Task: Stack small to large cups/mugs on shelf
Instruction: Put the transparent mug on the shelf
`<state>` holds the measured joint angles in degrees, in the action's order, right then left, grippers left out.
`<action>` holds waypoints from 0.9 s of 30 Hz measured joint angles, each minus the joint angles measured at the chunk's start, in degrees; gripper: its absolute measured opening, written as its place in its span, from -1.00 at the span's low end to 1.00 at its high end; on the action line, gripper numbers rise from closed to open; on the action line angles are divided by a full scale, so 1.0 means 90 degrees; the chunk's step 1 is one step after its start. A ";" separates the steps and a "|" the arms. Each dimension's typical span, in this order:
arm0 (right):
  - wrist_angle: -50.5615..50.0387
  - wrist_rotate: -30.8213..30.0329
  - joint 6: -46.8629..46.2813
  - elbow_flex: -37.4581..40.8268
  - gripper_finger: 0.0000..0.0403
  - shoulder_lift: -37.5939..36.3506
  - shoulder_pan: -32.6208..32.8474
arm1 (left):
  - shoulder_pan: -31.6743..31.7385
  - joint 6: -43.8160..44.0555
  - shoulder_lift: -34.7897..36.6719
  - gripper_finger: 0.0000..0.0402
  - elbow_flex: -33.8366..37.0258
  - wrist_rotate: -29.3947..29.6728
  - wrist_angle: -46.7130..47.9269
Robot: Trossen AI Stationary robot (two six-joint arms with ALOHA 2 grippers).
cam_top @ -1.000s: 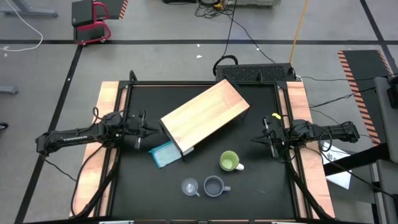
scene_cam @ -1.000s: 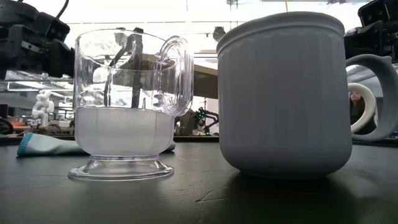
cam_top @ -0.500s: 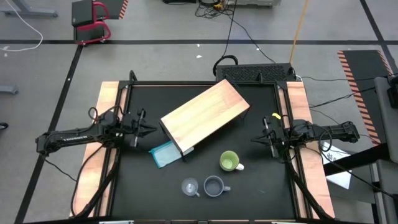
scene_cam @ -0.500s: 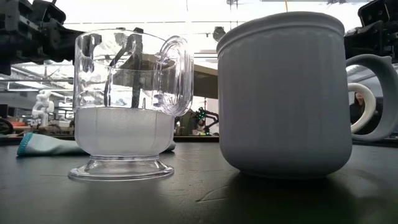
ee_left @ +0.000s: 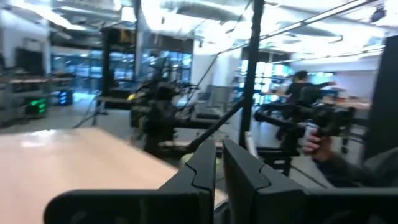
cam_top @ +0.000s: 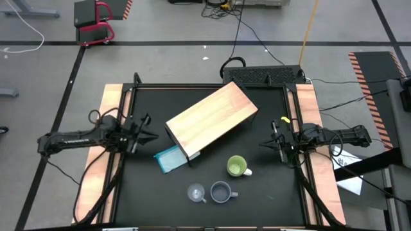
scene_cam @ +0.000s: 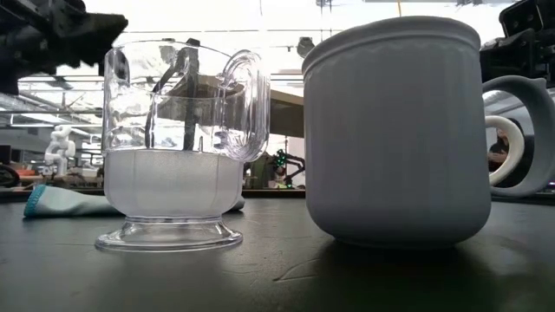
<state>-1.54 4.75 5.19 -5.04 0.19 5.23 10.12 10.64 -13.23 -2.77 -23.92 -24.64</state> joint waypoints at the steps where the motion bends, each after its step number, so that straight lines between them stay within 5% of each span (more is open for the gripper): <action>1: 0.0002 0.0000 0.0000 -0.0002 -1.00 -0.0002 0.0000 | -0.0083 0.0001 0.0000 -0.85 -0.0067 0.0000 0.0002; 8: 0.0002 0.0000 0.0000 -0.0001 -1.00 0.0000 0.0000 | -0.0730 -0.0188 -0.0469 -0.85 -0.0637 0.0139 0.0068; 18: 0.0010 0.0000 0.0000 0.0000 -1.00 -0.0002 0.0000 | -0.2038 -0.0789 -0.2319 -0.85 -0.1944 0.1143 0.0880; 27: 0.0004 0.0000 0.0000 0.0000 -1.00 -0.0001 0.0000 | -0.3346 -0.1322 -0.3922 -0.85 -0.3605 0.2781 0.2360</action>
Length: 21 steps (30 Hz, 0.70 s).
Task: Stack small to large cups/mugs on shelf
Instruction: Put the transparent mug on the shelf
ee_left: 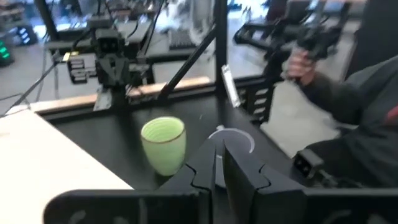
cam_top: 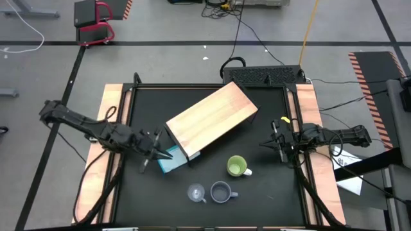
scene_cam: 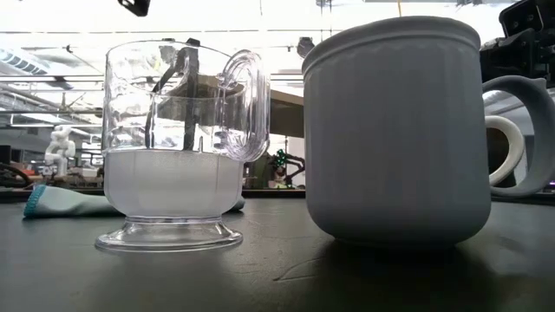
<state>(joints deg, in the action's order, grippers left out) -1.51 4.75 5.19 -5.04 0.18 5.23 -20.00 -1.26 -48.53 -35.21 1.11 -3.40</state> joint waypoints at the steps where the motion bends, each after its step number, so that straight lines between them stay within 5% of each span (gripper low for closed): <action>1: -0.0001 0.0000 0.0000 -0.0001 -1.00 -0.0001 0.0000 | -0.0109 -0.0002 -0.0160 -0.85 -0.0153 0.0173 0.0130; 8: -0.0001 0.0000 0.0000 0.0000 -1.00 -0.0001 0.0000 | -0.0686 -0.0016 -0.1177 -0.85 -0.0948 0.0864 0.0924; 21: -0.0004 -0.0002 -0.0002 -0.0002 -1.00 -0.0001 0.0000 | -0.1169 0.0025 -0.2845 -0.85 -0.1595 0.0883 0.0652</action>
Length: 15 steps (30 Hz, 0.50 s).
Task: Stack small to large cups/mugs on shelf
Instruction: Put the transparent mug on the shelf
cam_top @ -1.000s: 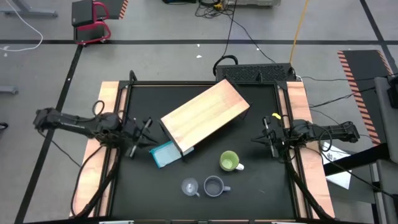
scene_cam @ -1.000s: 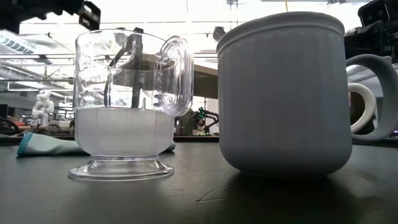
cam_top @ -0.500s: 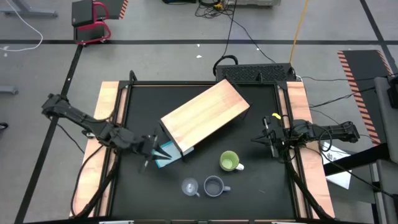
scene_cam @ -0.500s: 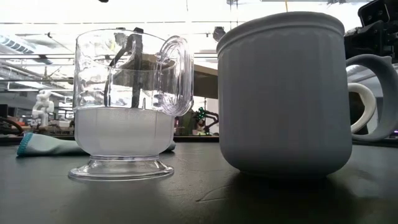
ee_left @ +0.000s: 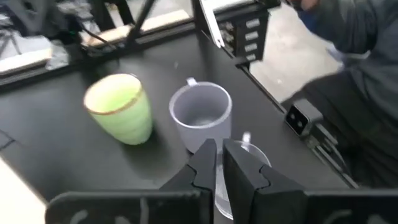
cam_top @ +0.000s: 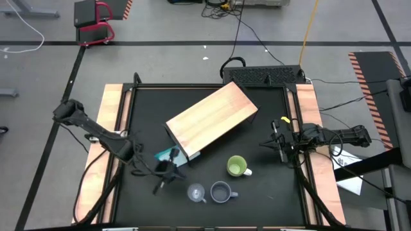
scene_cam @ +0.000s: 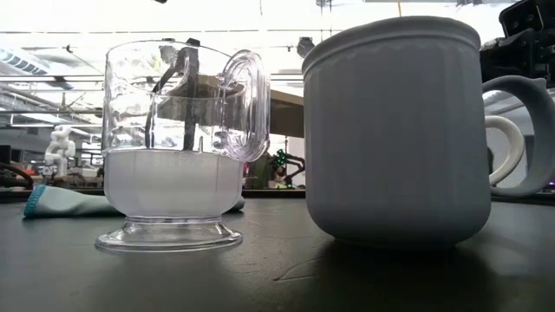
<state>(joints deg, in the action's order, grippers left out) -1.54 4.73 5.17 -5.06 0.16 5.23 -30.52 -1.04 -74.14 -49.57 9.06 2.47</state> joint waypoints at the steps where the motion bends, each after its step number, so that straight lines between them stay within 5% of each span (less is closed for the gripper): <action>1: 0.0000 0.0001 0.0001 0.0001 -1.00 0.0000 0.0000 | -0.0027 -0.0007 -0.0114 -0.85 -0.0038 -0.0004 0.0009; 15: -0.0002 0.0000 0.0000 0.0000 -1.00 0.0000 0.0000 | -0.0496 -0.0433 -0.0852 -0.85 -0.0398 -0.0078 0.0002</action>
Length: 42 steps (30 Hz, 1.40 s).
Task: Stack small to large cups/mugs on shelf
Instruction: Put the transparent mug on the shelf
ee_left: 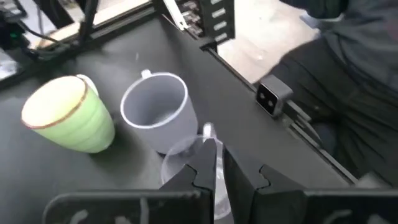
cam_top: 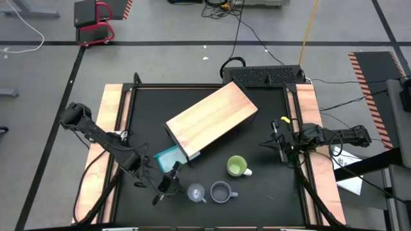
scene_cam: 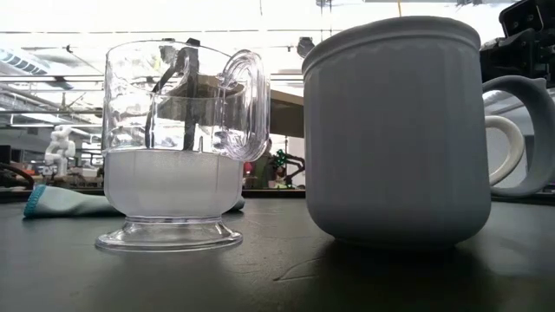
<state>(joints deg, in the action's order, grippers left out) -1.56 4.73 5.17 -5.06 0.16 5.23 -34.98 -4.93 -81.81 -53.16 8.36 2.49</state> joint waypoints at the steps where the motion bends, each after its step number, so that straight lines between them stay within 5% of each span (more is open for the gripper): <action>1: 0.0000 0.0000 0.0002 0.0000 -1.00 0.0002 0.0000 | 0.0008 0.0012 -0.0034 -0.85 -0.0011 0.0060 -0.0056; 24: 0.0000 0.0000 0.0000 0.0002 -1.00 0.0000 0.0000 | 0.0439 -0.0058 -0.0273 -0.85 -0.0326 -0.0313 -0.1168; 30: -0.0002 0.0000 0.0000 0.0000 -1.00 0.0003 0.0000 | 0.0413 0.0001 -0.1135 -0.85 -0.0634 -0.0119 -0.1533; 42: -0.0019 -0.0001 -0.0221 0.0000 -1.00 0.0127 0.0000 | 0.0239 -0.0231 -0.2037 -0.85 -0.2489 -0.0860 0.1248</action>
<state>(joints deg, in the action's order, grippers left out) -1.74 4.72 3.18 -5.06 1.30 5.23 -32.83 -7.01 -100.14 -75.56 0.62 13.72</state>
